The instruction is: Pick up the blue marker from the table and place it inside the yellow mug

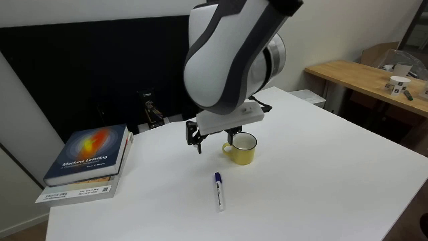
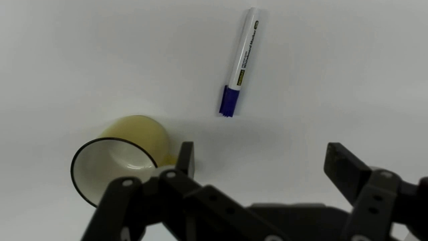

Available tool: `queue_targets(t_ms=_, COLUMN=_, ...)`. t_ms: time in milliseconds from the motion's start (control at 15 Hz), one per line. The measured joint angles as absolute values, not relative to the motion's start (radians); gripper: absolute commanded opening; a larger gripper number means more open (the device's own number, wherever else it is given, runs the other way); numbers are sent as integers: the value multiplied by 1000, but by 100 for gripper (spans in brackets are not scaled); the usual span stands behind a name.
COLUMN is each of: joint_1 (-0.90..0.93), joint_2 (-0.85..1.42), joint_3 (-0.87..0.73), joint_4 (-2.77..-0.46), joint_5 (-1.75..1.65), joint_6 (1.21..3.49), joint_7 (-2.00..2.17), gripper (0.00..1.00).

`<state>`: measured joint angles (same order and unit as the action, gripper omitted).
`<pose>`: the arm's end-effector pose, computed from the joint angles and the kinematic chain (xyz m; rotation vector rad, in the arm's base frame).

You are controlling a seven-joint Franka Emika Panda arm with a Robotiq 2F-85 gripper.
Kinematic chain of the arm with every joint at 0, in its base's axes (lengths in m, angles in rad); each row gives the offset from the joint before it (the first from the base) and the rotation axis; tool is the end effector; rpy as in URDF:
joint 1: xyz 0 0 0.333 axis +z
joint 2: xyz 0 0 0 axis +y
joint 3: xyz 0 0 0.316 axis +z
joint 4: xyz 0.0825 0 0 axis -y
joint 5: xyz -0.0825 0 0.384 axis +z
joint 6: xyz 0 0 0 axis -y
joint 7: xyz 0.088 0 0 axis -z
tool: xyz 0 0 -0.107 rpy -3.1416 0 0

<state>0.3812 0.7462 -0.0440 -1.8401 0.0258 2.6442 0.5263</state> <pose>0.6055 0.2129 0.1249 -3.1151 0.3108 -0.0945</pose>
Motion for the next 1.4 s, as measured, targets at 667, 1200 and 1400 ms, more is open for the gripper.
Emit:
queue_targets(t_ms=667, joint_1=505, joint_2=832, joint_3=-87, joint_4=-1849, joint_5=30, joint_6=2741, joint_7=680, gripper=100)
queue_targets(t_ms=1200, joint_1=502, joint_2=847, joint_3=-82, joint_4=-1854, joint_5=31, joint_6=2731, joint_7=680, gripper=100)
queue_targets(t_ms=1400, joint_1=502, joint_2=847, joint_3=-82, joint_4=-1854, joint_5=31, joint_6=2731, joint_7=680, gripper=100)
